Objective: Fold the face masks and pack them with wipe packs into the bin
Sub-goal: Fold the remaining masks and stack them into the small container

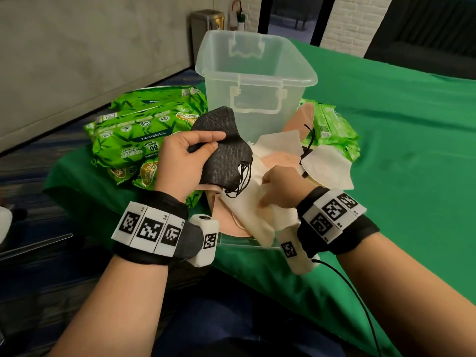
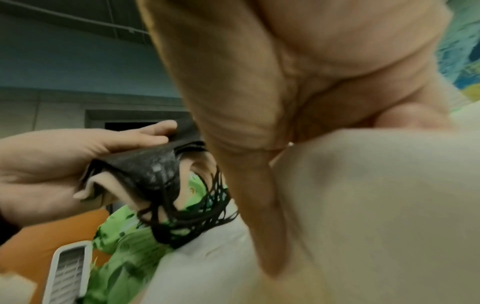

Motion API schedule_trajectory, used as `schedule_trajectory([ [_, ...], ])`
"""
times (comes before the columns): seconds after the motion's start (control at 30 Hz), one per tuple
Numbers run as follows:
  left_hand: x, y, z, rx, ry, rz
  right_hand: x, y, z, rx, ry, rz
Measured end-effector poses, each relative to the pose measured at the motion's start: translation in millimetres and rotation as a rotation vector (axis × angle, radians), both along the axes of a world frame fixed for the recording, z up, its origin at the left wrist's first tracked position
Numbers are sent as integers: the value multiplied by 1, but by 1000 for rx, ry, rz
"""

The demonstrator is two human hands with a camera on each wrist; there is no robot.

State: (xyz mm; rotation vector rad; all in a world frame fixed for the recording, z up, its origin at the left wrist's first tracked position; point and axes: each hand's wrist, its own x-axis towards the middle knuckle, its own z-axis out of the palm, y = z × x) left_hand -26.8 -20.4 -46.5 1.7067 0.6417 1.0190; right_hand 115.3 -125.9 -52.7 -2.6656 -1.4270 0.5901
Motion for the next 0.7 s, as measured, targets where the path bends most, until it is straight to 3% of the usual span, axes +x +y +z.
schedule_trajectory([
  [0.2,-3,2,2,-26,8,27,28,-13,31,386,194,-205],
  [0.33,3,-1,4,-80,14,23,37,-26,58,924,508,-391],
  [0.47,14,-11,7,-207,-14,8,32,-30,69,1251,827,-368],
  [0.6,23,-18,10,-417,-45,-115,18,-23,63,1341,1060,-315],
  [0.7,25,-22,12,-498,-174,-256,6,-19,50,1204,1047,-299],
])
